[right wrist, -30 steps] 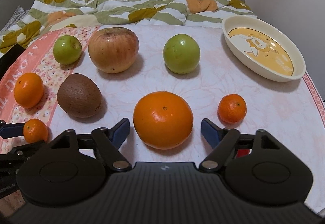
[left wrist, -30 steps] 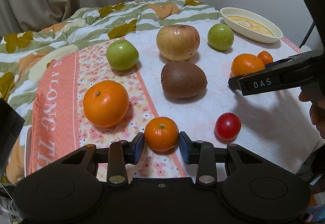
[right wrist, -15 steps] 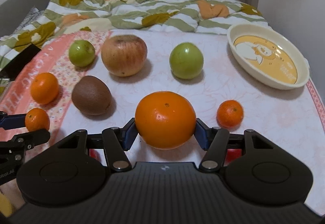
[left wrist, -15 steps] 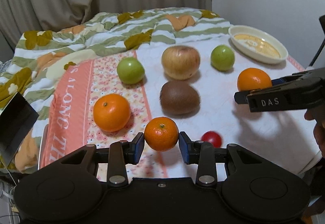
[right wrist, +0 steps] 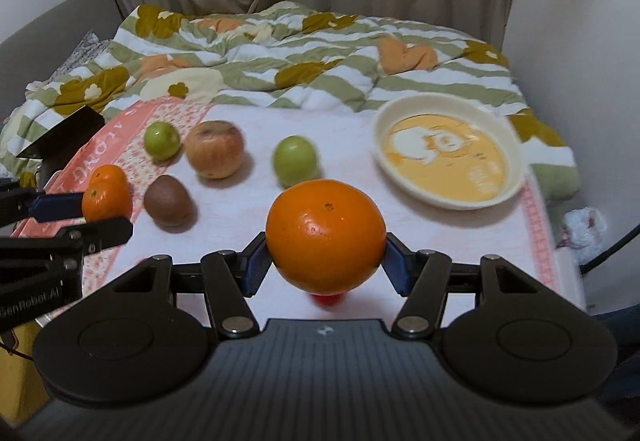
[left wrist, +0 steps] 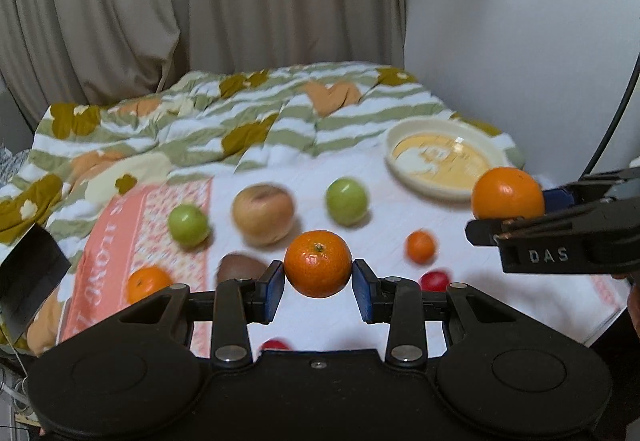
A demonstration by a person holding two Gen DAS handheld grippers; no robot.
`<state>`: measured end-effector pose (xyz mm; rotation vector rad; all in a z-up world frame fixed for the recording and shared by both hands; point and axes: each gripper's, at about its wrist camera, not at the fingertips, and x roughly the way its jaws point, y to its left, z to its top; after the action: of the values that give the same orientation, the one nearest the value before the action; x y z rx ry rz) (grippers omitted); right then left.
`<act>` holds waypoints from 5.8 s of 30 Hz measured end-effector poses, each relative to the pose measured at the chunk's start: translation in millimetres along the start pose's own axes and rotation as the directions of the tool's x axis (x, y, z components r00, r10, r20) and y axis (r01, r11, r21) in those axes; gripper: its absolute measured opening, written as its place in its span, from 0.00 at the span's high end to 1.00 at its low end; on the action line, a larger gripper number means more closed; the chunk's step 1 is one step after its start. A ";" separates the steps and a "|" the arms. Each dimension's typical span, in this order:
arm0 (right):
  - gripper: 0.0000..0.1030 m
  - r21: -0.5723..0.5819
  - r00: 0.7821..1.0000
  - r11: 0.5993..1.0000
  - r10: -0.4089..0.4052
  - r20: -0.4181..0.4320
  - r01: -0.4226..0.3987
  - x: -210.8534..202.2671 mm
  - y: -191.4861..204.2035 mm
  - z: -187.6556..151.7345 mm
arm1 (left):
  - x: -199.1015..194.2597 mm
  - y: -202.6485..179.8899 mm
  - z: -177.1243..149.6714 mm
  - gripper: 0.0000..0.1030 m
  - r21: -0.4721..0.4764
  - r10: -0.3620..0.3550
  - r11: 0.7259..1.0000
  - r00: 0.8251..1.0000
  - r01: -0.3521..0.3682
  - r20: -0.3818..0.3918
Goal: Organize fruits
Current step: 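Lower the small mandarin into the white bowl with the left tool while the right tool carries the large orange, then lower the large orange into the white bowl and open the right tool, then withdraw both tools from the bowl back toward the remaining fruits, then grasp the orange on the pink runner with the left tool while the right tool grasps the kiwi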
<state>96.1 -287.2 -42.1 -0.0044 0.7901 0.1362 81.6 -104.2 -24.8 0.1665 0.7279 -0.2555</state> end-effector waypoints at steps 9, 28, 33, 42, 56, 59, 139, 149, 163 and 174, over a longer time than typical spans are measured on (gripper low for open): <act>0.28 -0.003 0.999 1.000 -0.029 0.024 0.029 -22.9 -87.2 16.2 | 15.4 -63.9 40.2 0.60 -0.012 -0.013 1.000 0.999 0.014 0.031; 0.28 0.113 0.995 0.989 -0.099 -0.007 0.099 51.1 -186.4 77.8 | 152.8 -116.5 133.9 0.60 0.076 -0.106 0.991 0.993 0.110 -0.049; 0.28 0.148 0.994 0.983 -0.108 -0.028 0.111 84.1 -199.9 91.6 | 200.5 -120.3 148.5 0.60 0.110 -0.112 0.987 0.990 0.122 -0.086; 0.28 0.191 0.989 0.972 -0.127 -0.073 0.139 127.4 -217.7 101.3 | 270.7 -127.9 151.4 0.60 0.178 -0.122 0.972 0.979 0.151 -0.164; 0.28 0.221 0.987 0.962 -0.147 -0.072 0.159 129.9 -234.1 103.8 | 263.9 -133.7 147.4 0.14 0.227 -0.139 0.959 0.979 0.170 -0.148; 0.28 0.202 0.988 0.968 -0.137 -0.065 0.148 126.1 -234.0 106.6 | 250.2 -127.2 146.5 0.07 0.209 -0.129 0.965 0.982 0.157 -0.141; 0.00 -0.023 0.998 0.999 0.023 0.056 -0.022 -15.8 -73.0 56.9 | -26.1 5.9 33.8 0.03 -0.148 0.210 0.969 0.975 -0.197 0.077; 0.00 0.042 0.999 0.999 -0.008 0.039 0.007 -24.1 3.6 36.8 | -36.0 92.1 1.5 0.03 -0.140 0.205 0.970 0.978 -0.198 0.032; 0.00 0.104 0.999 0.994 -0.023 -0.025 0.025 20.3 101.7 9.9 | 12.6 173.8 -22.7 0.03 -0.060 0.118 0.991 0.992 -0.121 -0.049; 0.00 0.000 0.998 1.000 0.004 -0.055 -0.004 76.6 142.7 0.6 | 73.8 199.5 -30.0 0.04 -0.062 0.037 0.997 0.990 -0.046 -0.136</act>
<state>132.1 -136.4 -89.3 -0.0069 0.8453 0.1405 172.8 81.0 -84.4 0.1377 0.8651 -0.1818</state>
